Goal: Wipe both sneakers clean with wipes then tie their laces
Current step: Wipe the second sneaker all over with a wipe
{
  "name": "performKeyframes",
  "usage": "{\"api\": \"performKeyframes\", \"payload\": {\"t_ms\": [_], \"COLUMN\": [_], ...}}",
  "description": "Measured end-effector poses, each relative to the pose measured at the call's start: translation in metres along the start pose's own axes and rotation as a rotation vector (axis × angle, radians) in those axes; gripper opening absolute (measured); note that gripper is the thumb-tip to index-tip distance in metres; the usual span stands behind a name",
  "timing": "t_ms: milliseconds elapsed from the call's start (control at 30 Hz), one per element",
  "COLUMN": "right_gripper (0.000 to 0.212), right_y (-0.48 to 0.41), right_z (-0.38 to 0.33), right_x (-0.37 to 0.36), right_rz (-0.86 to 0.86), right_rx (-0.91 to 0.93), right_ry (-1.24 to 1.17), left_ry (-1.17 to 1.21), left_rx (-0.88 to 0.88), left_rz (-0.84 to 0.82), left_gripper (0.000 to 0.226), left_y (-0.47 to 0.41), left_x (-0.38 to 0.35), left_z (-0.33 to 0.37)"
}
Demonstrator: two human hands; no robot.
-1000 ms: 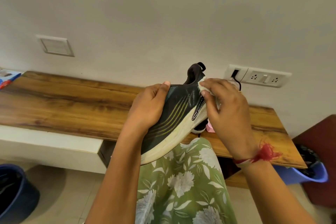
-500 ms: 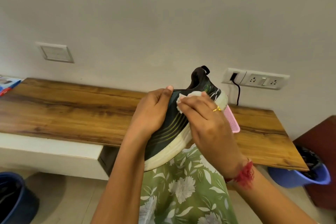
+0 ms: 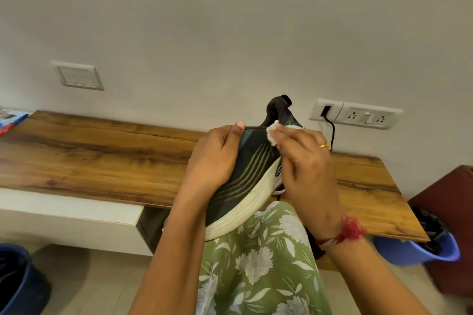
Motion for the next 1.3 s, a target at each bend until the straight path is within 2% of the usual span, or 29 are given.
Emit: {"api": "performKeyframes", "payload": {"t_ms": [133, 200, 300, 333, 433, 500, 567, 633, 733, 800, 933, 967, 1067, 1100, 1200, 1233, 1300], "right_gripper": [0.028, 0.025, 0.029, 0.027, 0.018, 0.013, 0.005, 0.008, 0.011, 0.009, 0.008, 0.009, 0.007, 0.006, 0.011, 0.013, 0.006], "right_y": [0.019, 0.009, -0.009, -0.009, 0.012, 0.013, -0.002, -0.011, 0.004, 0.007, -0.012, -0.008, 0.012, 0.011, -0.004, -0.003, 0.009], "right_z": [-0.026, -0.013, 0.006, 0.003, -0.019, -0.017, 0.002, 0.012, 0.001, 0.003, 0.023, 0.019, 0.005, 0.008, 0.022, 0.02, 0.008], "right_x": [-0.008, -0.005, 0.002, 0.001, -0.006, -0.005, 0.0, 0.002, -0.005, -0.008, -0.005, -0.007, -0.011, -0.011, -0.005, -0.006, -0.01], "right_rz": [-0.08, -0.023, 0.127, 0.134, 0.005, -0.037, 0.036, 0.08, -0.034, -0.099, -0.001, -0.013, -0.102, -0.1, 0.015, 0.018, -0.052], "right_rx": [0.226, 0.172, -0.021, -0.024, 0.21, 0.307, 0.218, 0.111, 0.262, 0.329, 0.118, 0.14, 0.366, 0.386, 0.241, 0.24, 0.357], "right_ry": [-0.064, -0.041, 0.003, -0.018, -0.096, -0.028, 0.049, 0.039, -0.018, 0.043, 0.074, 0.034, -0.017, 0.009, 0.05, 0.033, -0.002], "left_ry": [0.037, 0.053, 0.036, 0.031, 0.071, 0.079, 0.043, 0.007, 0.005, 0.006, -0.018, -0.02, -0.025, -0.024, -0.011, -0.009, -0.016], "left_rx": [0.033, 0.049, 0.043, 0.045, 0.069, 0.079, 0.053, 0.031, 0.057, 0.076, 0.064, 0.066, 0.077, 0.072, 0.057, 0.057, 0.057], "left_rz": [-0.008, -0.024, -0.032, -0.028, -0.014, -0.026, -0.026, -0.021, -0.01, -0.019, -0.02, -0.02, -0.014, -0.014, -0.012, -0.01, -0.011], "left_gripper": [0.053, 0.054, 0.053, 0.052, 0.053, 0.055, 0.052, 0.049, 0.05, 0.051, 0.053, 0.054, 0.057, 0.057, 0.058, 0.058, 0.059], "left_y": [-0.003, -0.003, -0.001, -0.001, -0.001, 0.0, 0.0, 0.0, -0.001, -0.002, -0.003, -0.004, -0.005, -0.005, -0.006, -0.006, -0.007], "left_x": [-0.004, -0.007, -0.011, -0.011, -0.009, -0.007, -0.007, -0.007, -0.005, -0.004, -0.007, -0.007, -0.005, -0.005, -0.006, -0.005, -0.004], "left_z": [-0.001, 0.0, 0.002, 0.002, -0.004, -0.005, -0.004, -0.004, -0.012, -0.016, -0.015, -0.016, -0.019, -0.02, -0.018, -0.017, -0.018]}}
Point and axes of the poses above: each hand's wrist, its own y-axis away from the middle knuckle, its own x-axis out of the back of the hand, z = x × y, the point moved 4 cm from there along -y, towards the middle knuckle, and after that the axes turned 7 degrees about z, right-handed, at the moved point
